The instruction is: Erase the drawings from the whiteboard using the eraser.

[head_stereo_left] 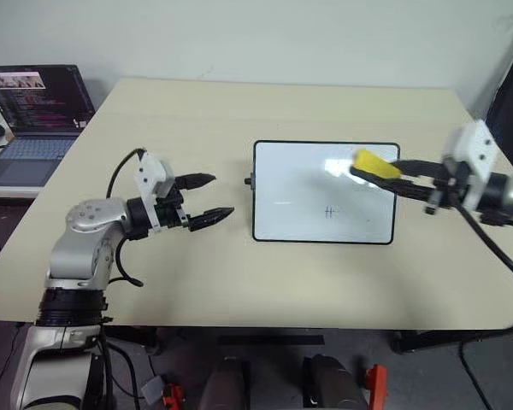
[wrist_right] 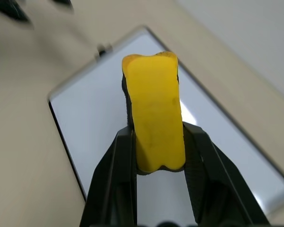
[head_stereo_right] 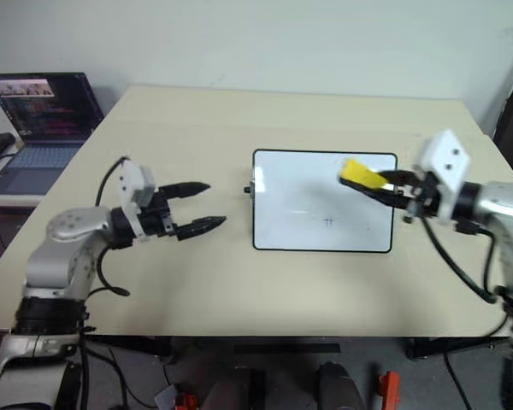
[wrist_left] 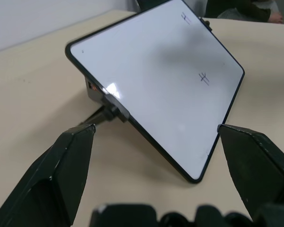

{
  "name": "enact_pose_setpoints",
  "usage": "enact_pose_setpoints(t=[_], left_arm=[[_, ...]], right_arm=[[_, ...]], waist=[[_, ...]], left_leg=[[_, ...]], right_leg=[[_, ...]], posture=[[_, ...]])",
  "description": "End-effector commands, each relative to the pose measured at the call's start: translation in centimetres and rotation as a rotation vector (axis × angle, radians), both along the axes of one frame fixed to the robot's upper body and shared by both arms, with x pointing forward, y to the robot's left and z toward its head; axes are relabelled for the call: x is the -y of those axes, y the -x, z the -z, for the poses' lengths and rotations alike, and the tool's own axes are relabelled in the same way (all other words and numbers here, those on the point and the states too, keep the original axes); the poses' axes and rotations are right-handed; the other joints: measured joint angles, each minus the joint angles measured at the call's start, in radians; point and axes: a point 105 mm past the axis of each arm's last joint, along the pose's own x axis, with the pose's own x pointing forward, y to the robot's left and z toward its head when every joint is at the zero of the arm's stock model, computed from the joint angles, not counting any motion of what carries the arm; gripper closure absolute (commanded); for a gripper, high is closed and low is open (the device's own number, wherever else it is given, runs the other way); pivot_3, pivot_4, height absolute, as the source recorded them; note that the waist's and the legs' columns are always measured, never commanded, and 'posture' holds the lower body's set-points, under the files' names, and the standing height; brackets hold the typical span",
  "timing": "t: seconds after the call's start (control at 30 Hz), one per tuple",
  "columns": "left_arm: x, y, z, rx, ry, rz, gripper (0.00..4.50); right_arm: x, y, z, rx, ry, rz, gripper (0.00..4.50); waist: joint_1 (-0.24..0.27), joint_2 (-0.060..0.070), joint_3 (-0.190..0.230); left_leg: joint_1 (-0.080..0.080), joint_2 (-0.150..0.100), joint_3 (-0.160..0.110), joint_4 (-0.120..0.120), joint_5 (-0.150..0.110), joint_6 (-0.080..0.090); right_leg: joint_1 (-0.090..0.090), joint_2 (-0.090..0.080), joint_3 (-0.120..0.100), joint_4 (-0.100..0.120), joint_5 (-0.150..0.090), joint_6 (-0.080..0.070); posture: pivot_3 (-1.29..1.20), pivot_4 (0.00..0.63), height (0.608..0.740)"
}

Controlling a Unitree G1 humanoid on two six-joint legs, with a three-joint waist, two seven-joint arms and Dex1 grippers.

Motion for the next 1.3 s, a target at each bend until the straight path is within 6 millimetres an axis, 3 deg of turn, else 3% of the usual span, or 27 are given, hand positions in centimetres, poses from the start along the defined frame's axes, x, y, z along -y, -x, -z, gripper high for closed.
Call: enact_pose_setpoints(t=[0.03, 0.17, 0.23, 0.57, 0.87, 0.93, 1.13, 1.3], left_arm=[[0.1, 0.5, -1.5, 0.050, -0.011, 0.034, 0.00], [0.5, 0.7, -1.2, 0.038, -0.012, 0.048, 0.00], [0.6, 0.7, -0.9, 0.029, -0.012, 0.051, 0.00], [0.4, 1.0, -1.3, 0.035, -0.031, 0.041, 0.00], [0.7, 1.2, -1.3, 0.039, -0.033, 0.043, 0.00], [0.8, 1.1, -1.4, 0.044, -0.032, 0.039, 0.00], [0.8, 1.0, -1.7, 0.055, -0.028, 0.041, 0.00], [1.0, 1.1, -2.3, 0.071, -0.023, 0.048, 0.00]], right_arm=[[4.9, 1.0, 0.3, -0.016, 0.107, 0.140, 3.53], [7.5, 2.1, 3.2, -0.125, 0.236, 0.193, 3.53], [7.7, 2.0, 3.4, -0.125, 0.248, 0.193, 3.53], [7.6, 1.8, 0.6, -0.059, 0.216, 0.178, 3.53], [7.7, 1.3, 0.7, -0.053, 0.217, 0.171, 3.53], [7.5, 0.6, -0.1, 0.008, 0.200, 0.184, 3.53], [5.2, -0.3, -2.3, 0.106, 0.093, 0.119, 3.53], [4.3, -0.2, -2.7, 0.112, 0.060, 0.082, 3.53]], waist=[[0.000, 0.000, 0.000], [-0.010, 0.000, 0.000], [-0.019, 0.000, 0.000], [-0.016, 0.001, 0.000], [-0.014, 0.001, 0.000], [-0.016, 0.001, 0.000], [-0.015, 0.001, 0.000], [-0.013, 0.001, 0.000]], left_leg=[[0.000, 0.000, 0.000, 0.000, 0.000, 0.000], [0.000, 0.000, 0.000, 0.001, -0.001, 0.001], [0.001, 0.000, 0.001, 0.001, -0.001, 0.001], [0.005, 0.000, 0.002, 0.001, -0.001, 0.001], [0.005, 0.000, 0.002, 0.001, -0.001, 0.000], [0.005, 0.000, 0.002, 0.001, -0.001, 0.000], [0.006, 0.000, 0.003, 0.001, -0.001, 0.000], [0.006, 0.000, 0.003, 0.001, -0.001, 0.000]], right_leg=[[0.000, 0.000, 0.000, 0.000, -0.001, 0.000], [0.000, 0.000, 0.000, 0.001, -0.001, 0.000], [0.000, 0.000, 0.001, 0.002, -0.002, 0.000], [0.003, 0.001, 0.004, 0.003, -0.002, 0.001], [0.003, 0.001, 0.004, 0.003, -0.002, 0.001], [0.003, 0.001, 0.004, 0.003, -0.002, 0.001], [0.003, 0.001, 0.005, 0.004, -0.002, 0.001], [0.003, 0.001, 0.005, 0.003, -0.002, 0.001]], posture=[[0.00, 0.150, 0.740], [0.00, 0.150, 0.740], [0.00, 0.150, 0.740], [0.00, 0.150, 0.740], [0.00, 0.150, 0.740], [0.00, 0.150, 0.740], [0.00, 0.150, 0.740], [0.00, 0.150, 0.740]])
